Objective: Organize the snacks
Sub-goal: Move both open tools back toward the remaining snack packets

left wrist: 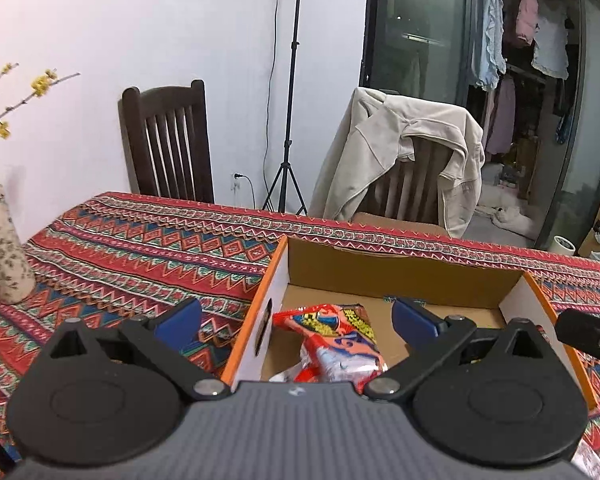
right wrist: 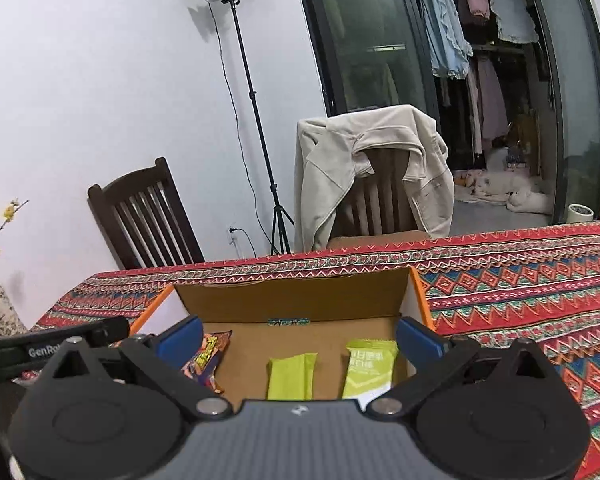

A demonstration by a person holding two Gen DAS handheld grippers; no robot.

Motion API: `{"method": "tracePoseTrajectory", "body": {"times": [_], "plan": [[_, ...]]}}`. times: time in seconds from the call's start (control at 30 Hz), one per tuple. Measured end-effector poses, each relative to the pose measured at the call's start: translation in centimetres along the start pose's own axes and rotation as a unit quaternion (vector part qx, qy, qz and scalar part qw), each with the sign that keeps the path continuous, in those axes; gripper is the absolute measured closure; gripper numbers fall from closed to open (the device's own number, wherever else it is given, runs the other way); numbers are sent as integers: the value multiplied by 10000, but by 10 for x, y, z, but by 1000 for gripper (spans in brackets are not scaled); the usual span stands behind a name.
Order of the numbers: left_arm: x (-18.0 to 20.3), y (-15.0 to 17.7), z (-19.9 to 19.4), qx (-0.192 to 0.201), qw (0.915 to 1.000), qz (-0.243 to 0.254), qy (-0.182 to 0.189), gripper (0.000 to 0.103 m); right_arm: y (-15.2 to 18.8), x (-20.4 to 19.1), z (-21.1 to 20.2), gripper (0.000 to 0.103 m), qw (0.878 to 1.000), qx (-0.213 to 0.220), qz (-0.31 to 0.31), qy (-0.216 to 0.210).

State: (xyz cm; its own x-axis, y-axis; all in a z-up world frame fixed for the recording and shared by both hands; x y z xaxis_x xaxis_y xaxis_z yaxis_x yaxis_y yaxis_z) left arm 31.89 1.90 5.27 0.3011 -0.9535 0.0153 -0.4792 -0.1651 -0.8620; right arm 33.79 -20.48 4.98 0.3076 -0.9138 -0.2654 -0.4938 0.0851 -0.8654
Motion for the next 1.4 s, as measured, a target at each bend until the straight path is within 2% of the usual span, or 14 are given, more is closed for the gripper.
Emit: {"method": "tracePoseTrajectory", "body": {"times": [0.3,0.6,1.03,1.4], "plan": [[-6,21,-49,-14,9998,130,127,0,25,-3,-53,0,9998,-119,-147,106],[-21,58,-86,-107,9993,279,240,0,62,0,-95,0,9992,-291,-207,150],[-48,117,-121,-274,9988,223,351,0,130,14,-122,0,9957,-769,-371,345],[-66,152,-127,-490,9983,53,310,0,161,44,-128,0,9897,-1152,-639,556]]}}
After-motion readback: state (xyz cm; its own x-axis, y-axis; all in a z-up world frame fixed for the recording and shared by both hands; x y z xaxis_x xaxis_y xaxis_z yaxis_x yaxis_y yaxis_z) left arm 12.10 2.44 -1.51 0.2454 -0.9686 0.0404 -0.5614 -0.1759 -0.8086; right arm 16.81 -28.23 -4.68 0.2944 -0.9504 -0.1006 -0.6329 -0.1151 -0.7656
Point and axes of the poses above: each gripper's, at about its wrist camera, not at the fingertips, and z roughly the way its jaws point, x to its right, y to its underside, the point moved 6 cm from there along z, roughly the way its jaws point, and after that the axes turned 5 degrees about -y, right-handed, at the moved point
